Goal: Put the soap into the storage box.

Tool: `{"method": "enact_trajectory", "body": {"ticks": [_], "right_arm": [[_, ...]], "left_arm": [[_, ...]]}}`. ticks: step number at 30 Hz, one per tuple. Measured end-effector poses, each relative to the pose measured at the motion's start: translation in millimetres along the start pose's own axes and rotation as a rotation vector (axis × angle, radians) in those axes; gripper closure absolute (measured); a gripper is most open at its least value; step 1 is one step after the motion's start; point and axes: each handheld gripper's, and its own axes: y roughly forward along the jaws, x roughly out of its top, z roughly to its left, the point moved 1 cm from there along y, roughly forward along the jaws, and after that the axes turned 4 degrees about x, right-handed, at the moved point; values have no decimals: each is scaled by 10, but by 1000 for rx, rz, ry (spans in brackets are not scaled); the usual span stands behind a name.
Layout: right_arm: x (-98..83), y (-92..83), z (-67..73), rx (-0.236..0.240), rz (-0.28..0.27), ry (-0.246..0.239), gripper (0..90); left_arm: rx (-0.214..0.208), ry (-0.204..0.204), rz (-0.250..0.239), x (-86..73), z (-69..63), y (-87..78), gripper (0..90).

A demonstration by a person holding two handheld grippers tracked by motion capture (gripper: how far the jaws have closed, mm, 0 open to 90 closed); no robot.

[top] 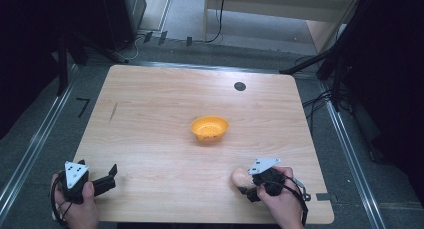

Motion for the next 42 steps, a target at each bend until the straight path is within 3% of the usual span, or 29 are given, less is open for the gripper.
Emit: {"method": "enact_trajectory", "body": {"ticks": [9,18,23,42], "right_arm": [[118,-56,-67,19,0,-8,334],[247,-120,-145,37,-8,-58,334],[289,-128,-183,31,-6,-63,334],[546,-217,-365,46,16,-164,334]], "left_arm": [[-1,0,2,1,2,0,0],[-2,3,2,1,-1,2,0],[-1,5,1,1,-3,2,0],[2,20,10,3,-14,6,0]]}}
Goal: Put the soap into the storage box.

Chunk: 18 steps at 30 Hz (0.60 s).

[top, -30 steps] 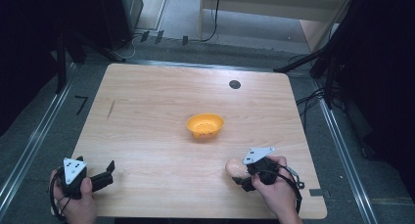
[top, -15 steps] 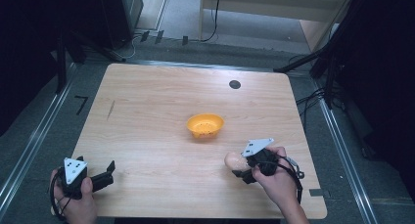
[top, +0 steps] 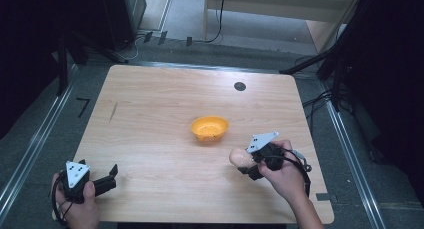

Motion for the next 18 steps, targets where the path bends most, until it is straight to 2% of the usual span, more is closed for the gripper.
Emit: {"method": "enact_trajectory", "body": {"ticks": [3,11,18], "right_arm": [[76,4,-35,5,9,-24,334],[231,22,-111,26,18,-51,334],[380,51,-179,40,34,-102,334]], "left_arm": [[0,4,1,1,-4,2,0],[-5,3,4,3,-1,11,0],[-3,3,5,3,0,8,0]]}}
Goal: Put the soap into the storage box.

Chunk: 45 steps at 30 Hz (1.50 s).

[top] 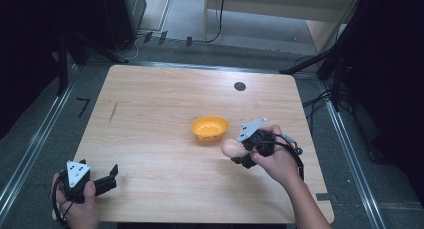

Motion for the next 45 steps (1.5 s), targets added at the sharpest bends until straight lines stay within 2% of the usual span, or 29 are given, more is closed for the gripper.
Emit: {"method": "enact_trajectory", "body": {"ticks": [10,16,19,23,27,38,44,45], "right_arm": [[144,63,-175,46,26,-56,334],[215,94,-252,57,18,-72,334],[253,116,-292,48,32,-80,334],[303,169,-360,74,24,-106,334],[354,210,-440,62,23,-116,334],[528,324,-627,84,31,-123,334],[629,377,-699,99,31,-151,333],[659,407,-712,103,42,-170,334]], "left_arm": [[-2,-3,-1,0,2,3,0],[-2,-5,-2,0,3,1,0],[-2,-4,-3,-1,4,1,0],[-4,-8,-3,-1,8,-1,0],[-4,-8,-5,-1,8,1,0],[-8,-16,-6,-2,19,-4,0],[-10,-24,-9,-3,23,-5,0],[-9,-26,-8,-3,25,-5,0]]}}
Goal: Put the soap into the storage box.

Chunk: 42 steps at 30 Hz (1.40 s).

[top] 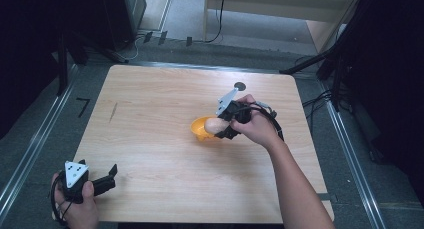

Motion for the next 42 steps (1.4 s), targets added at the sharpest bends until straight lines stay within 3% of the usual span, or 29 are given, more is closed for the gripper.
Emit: {"method": "enact_trajectory", "body": {"ticks": [13,24,26,28,31,35,42], "right_arm": [[121,152,-131,15,19,-37,333],[91,240,-189,32,18,-49,331],[90,241,-189,31,15,-43,329],[89,214,-190,29,-38,-29,232],[99,158,-203,28,-66,-12,242],[68,144,-201,19,-34,0,234],[-12,92,-146,13,-71,52,203]], "left_arm": [[-6,-5,-1,0,7,0,0],[-6,-5,-1,0,6,2,0],[-6,-5,-1,0,6,2,0],[-6,-5,-1,0,7,2,0],[-5,-5,-2,0,7,0,0],[-6,-5,-1,0,10,-1,0],[-4,-3,-1,1,4,4,0]]}}
